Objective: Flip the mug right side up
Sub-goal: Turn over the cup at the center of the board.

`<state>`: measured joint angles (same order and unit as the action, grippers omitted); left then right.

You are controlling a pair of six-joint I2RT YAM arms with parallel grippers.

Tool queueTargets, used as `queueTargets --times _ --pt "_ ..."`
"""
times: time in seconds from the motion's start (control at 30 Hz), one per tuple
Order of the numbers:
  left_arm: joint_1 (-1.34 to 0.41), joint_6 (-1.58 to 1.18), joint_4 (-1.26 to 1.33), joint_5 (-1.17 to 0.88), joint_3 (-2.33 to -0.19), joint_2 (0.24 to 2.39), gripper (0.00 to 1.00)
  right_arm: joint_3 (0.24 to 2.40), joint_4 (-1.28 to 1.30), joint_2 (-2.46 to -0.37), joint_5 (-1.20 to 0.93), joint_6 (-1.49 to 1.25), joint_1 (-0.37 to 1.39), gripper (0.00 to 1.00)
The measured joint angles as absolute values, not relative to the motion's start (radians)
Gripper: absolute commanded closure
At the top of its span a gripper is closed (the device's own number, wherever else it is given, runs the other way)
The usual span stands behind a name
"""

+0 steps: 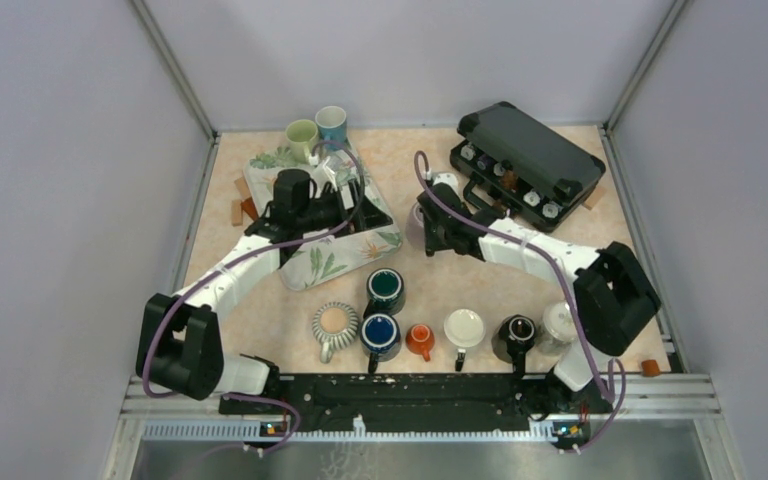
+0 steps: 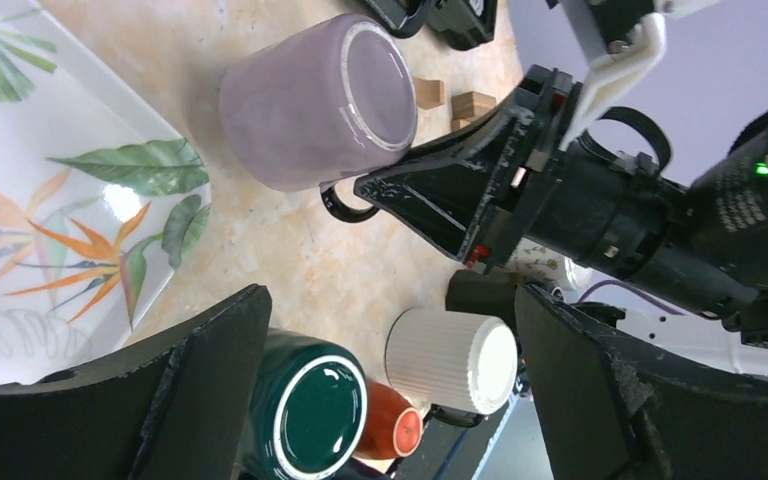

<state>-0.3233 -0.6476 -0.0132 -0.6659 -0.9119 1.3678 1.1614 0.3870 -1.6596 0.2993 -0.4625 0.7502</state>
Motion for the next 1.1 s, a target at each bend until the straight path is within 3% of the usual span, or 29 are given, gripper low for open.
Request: queueTargets --times 0.33,0.77,1.1 --pt "-0.298 -0.737 0.071 -0.71 -0.912 1.368 0.02 1.161 0.298 -1.531 0.22 -0.546 0.717 1.0" --pt "-0.205 -0.947 0.33 -0.877 -0.851 1.35 0.02 1.16 -0.002 -1.472 -0.075 -0.743 0.635 1.0" --pt "-0.201 -1.153 0.589 -0.931 -0.817 1.351 0.11 1.145 -0.287 -1.475 -0.289 -0.936 0.612 1.0"
